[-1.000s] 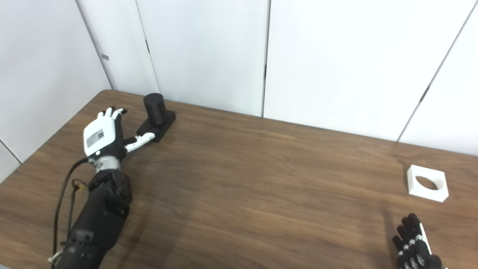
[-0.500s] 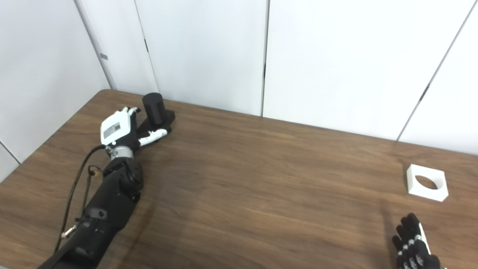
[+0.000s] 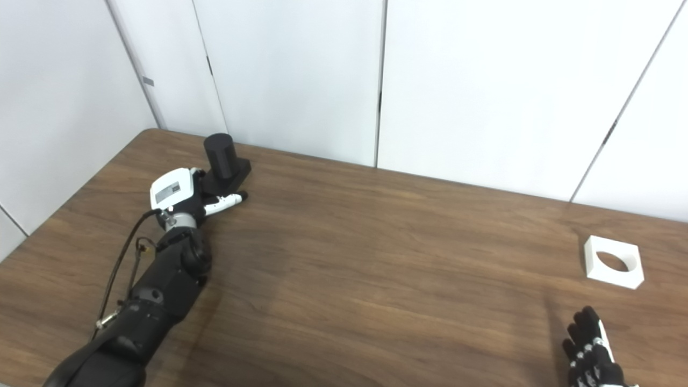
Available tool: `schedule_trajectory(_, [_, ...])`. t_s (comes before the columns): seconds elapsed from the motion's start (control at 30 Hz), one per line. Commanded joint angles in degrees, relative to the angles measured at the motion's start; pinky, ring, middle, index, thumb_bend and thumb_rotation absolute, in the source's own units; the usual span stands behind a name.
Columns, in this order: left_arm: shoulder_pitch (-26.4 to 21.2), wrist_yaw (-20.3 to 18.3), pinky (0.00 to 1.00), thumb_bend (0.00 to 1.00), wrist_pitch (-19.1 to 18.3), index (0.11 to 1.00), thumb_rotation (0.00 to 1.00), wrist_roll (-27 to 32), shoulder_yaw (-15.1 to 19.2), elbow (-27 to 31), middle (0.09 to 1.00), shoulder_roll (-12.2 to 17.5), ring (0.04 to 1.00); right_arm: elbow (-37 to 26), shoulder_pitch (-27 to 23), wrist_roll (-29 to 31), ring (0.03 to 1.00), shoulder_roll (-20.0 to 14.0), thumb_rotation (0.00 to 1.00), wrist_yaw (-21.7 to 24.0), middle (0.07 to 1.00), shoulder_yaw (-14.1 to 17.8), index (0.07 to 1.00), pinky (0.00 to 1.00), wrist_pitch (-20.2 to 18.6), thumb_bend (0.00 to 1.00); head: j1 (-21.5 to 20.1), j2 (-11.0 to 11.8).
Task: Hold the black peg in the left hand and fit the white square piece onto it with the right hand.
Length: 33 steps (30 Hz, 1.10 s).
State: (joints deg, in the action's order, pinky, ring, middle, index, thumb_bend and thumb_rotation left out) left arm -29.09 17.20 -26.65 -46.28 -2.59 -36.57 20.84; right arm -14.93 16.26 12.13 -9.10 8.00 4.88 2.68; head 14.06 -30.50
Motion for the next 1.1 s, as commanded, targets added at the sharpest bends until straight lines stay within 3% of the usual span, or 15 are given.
schedule_trajectory(0.0, [-3.5,1.9,0.9,0.94,-0.3,0.836,0.74,-3.4,0.0,-1.1,0.917,1.7,0.923,-1.2,0.1,0.2,1.0,0.0,1.0,0.5,1.0,-0.5,1.0,1.0,0.0,0.69,0.0,0.0])
schedule_trajectory(0.3, [-3.7,4.7,0.87,0.93,-0.3,0.784,0.66,-7.6,0.0,-3.3,0.878,1.2,0.896,-0.9,0.1,0.4,1.0,-0.3,1.0,0.8,1.0,-0.6,1.0,1.0,0.2,0.68,-0.1,-0.2])
schedule_trajectory(0.43, [-3.7,10.0,0.81,0.79,0.4,0.631,0.43,-4.8,-0.6,-3.6,0.783,1.1,0.825,-1.0,0.1,0.5,1.0,-0.4,1.0,0.9,1.0,-0.7,1.0,1.0,0.1,0.68,-0.2,-0.3])
schedule_trajectory(0.47, [-3.6,11.7,0.8,0.73,1.2,0.576,0.33,-3.6,-0.4,-3.8,0.76,1.0,0.81,-1.1,0.1,0.4,1.0,-0.5,1.0,0.9,1.0,-0.7,1.0,1.0,0.1,0.67,-0.2,-0.3])
schedule_trajectory(0.5, [-3.4,13.0,0.8,0.61,2.3,0.521,0.18,-2.3,0.0,-3.6,0.739,0.9,0.8,-1.2,0.2,0.3,1.0,-0.5,1.0,0.9,1.0,-0.8,1.0,1.0,0.0,0.67,-0.3,-0.3])
schedule_trajectory(0.57, [-3.1,14.6,0.78,0.54,3.8,0.491,0.09,0.0,0.4,-3.1,0.713,0.9,0.785,-1.3,0.1,0.2,1.0,-0.6,1.0,0.8,1.0,-0.8,1.0,1.0,0.0,0.67,-0.4,-0.4])
schedule_trajectory(0.77, [-2.1,16.6,0.71,0.52,5.5,0.478,0.04,3.2,-0.4,-2.0,0.66,1.3,0.737,-1.3,0.0,0.0,1.0,-0.6,1.0,0.6,1.0,-0.8,1.0,1.0,-0.2,0.68,-0.5,-0.6])
schedule_trajectory(1.07, [-0.4,15.1,0.67,0.52,5.8,0.479,0.04,5.9,-1.1,1.1,0.668,1.8,0.736,-1.2,-0.1,0.5,1.0,-0.6,1.0,0.8,1.0,-0.9,1.0,1.0,-0.1,0.66,-0.9,-0.9])
